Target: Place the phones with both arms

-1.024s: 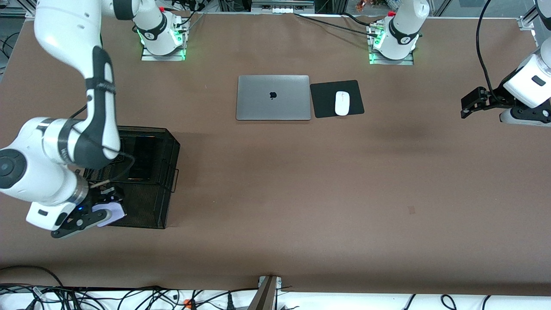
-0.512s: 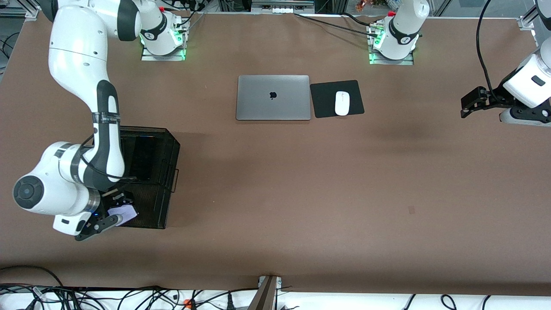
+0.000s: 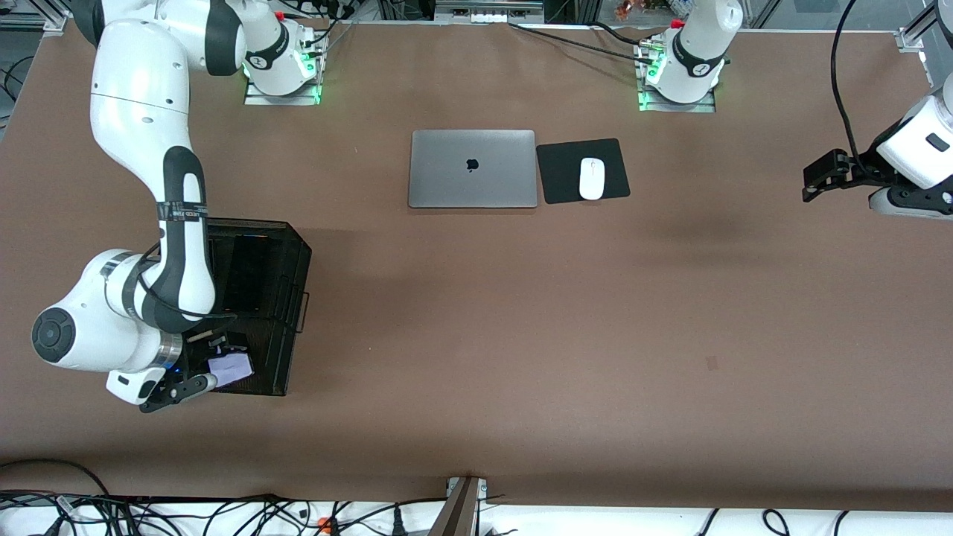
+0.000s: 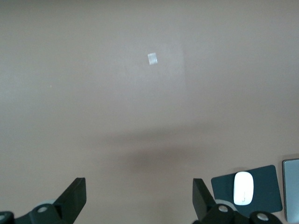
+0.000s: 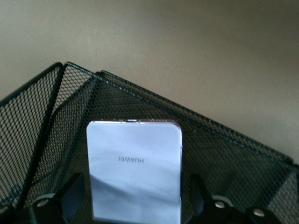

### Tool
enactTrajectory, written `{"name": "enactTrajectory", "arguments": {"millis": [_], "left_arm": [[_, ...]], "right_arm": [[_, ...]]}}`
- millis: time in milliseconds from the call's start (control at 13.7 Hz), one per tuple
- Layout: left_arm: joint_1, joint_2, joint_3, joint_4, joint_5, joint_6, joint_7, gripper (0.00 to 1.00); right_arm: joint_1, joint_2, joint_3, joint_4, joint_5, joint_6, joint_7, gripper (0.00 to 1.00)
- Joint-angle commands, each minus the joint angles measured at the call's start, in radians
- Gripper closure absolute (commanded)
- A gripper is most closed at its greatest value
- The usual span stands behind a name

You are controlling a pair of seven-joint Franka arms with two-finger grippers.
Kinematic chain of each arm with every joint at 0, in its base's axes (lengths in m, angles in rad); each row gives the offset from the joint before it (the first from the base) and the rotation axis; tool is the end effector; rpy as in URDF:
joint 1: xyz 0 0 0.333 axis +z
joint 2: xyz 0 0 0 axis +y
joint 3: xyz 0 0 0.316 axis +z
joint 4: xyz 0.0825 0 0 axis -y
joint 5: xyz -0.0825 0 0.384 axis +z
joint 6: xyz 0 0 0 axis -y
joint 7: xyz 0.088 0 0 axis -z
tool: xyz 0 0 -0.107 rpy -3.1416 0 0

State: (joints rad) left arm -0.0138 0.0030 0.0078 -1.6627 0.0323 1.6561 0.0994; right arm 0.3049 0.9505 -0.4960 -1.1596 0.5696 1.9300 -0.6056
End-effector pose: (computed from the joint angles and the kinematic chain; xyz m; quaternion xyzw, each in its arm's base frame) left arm 0.5605 -0.0002 0.5867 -0.9984 0.0541 0.0055 0.0159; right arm 0.7561 0.0055 0.2495 -0.9815 -0.1778 0.0129 0.0695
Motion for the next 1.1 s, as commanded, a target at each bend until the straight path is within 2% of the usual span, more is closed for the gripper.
{"name": "enactTrajectory", "arguments": {"millis": [0, 146, 366, 659, 805, 1024], "left_arm": [[-0.006, 0.048, -0.023, 0.092, 0.006, -0.047, 0.017, 0.0], [-0.006, 0.054, -0.026, 0.101, 0.006, -0.045, 0.019, 0.0], [-0.008, 0.054, -0.037, 0.106, 0.0, -0.047, 0.016, 0.0], [-0.006, 0.055, -0.043, 0.107, -0.005, -0.045, 0.019, 0.0], [-0.002, 0.057, -0.043, 0.11, -0.008, -0.044, 0.019, 0.0], [-0.006, 0.057, -0.043, 0.11, -0.006, -0.045, 0.014, 0.0]], "right_arm": [[0.0, -0.077, -0.064, -0.015, 0.007, -0.135, 0.007, 0.0], [0.012, -0.137, -0.122, -0.014, -0.013, -0.242, 0.004, 0.0], [0.074, -0.286, -0.124, -0.023, -0.189, -0.31, 0.029, 0.0], [0.098, -0.429, -0.127, -0.061, -0.286, -0.488, 0.163, 0.0], [0.156, -0.51, -0.13, -0.119, -0.368, -0.497, 0.219, 0.0], [0.181, -0.59, -0.13, -0.17, -0.421, -0.499, 0.274, 0.0]]}}
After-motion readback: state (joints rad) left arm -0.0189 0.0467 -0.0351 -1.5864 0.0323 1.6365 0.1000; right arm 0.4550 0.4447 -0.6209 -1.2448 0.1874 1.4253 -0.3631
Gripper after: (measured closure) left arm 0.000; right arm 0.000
